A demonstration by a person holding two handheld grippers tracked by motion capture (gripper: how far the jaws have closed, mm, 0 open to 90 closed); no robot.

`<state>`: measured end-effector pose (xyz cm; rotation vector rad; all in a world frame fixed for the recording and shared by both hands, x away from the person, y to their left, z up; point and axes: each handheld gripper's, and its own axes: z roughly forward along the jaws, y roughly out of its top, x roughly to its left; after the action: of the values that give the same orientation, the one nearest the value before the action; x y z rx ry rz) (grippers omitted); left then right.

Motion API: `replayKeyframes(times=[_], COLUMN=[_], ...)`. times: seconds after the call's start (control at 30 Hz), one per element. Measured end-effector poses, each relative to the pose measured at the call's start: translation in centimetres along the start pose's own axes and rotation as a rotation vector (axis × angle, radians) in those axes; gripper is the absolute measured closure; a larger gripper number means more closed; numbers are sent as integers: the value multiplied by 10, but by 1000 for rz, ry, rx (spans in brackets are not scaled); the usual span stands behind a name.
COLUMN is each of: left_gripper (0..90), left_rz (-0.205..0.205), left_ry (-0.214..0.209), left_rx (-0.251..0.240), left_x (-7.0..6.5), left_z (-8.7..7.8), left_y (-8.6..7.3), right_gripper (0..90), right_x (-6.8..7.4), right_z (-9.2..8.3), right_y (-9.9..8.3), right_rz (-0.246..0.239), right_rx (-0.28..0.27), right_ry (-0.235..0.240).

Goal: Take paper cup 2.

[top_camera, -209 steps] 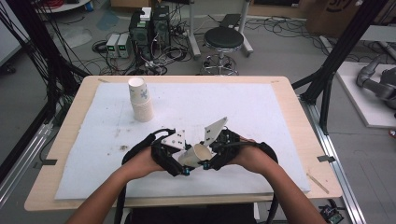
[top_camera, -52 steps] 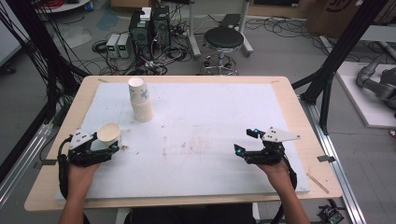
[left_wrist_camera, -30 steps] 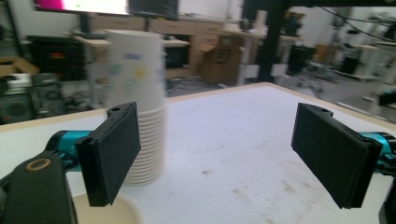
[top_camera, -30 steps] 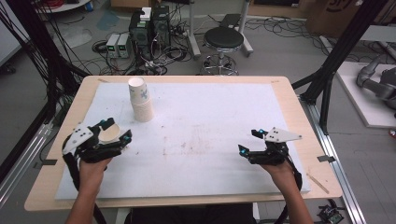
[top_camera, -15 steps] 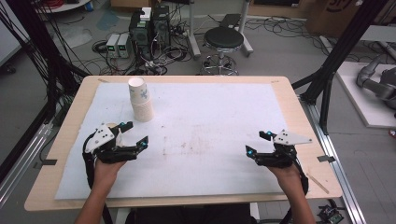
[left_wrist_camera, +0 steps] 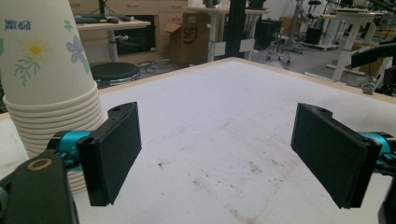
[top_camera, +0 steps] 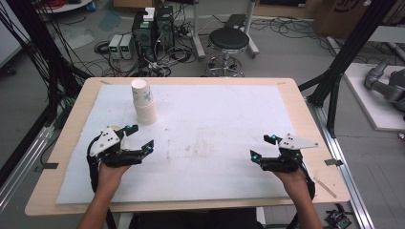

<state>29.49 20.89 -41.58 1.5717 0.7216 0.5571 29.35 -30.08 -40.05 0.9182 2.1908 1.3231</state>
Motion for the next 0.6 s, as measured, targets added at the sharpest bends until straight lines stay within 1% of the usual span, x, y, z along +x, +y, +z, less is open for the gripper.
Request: replayKeyframes(times=[0.03, 0.17, 0.3, 0.37, 0.43, 0.6], left_gripper=[161, 163, 164, 164, 164, 164], left_rz=[-12, -14, -22, -26, -27, -31], left_ry=[1, 1, 8, 14, 25, 44], left_rx=[2, 23, 26, 18, 20, -2], left_x=[0, -1, -1, 0, 0, 1], left_z=[0, 2, 0, -1, -3, -6], left_y=[-1, -3, -3, -2, 0, 14], right_gripper=[202, 202, 202, 202, 202, 202], right_x=[0, 1, 0, -1, 0, 0], right_z=[0, 3, 5, 6, 6, 6], right_y=[0, 0, 0, 0, 0, 0], right_rz=[-2, -5, -10, -6, -7, -19], right_rx=[-2, 9, 5, 3, 0, 1], right_ry=[-1, 7, 16, 22, 29, 36])
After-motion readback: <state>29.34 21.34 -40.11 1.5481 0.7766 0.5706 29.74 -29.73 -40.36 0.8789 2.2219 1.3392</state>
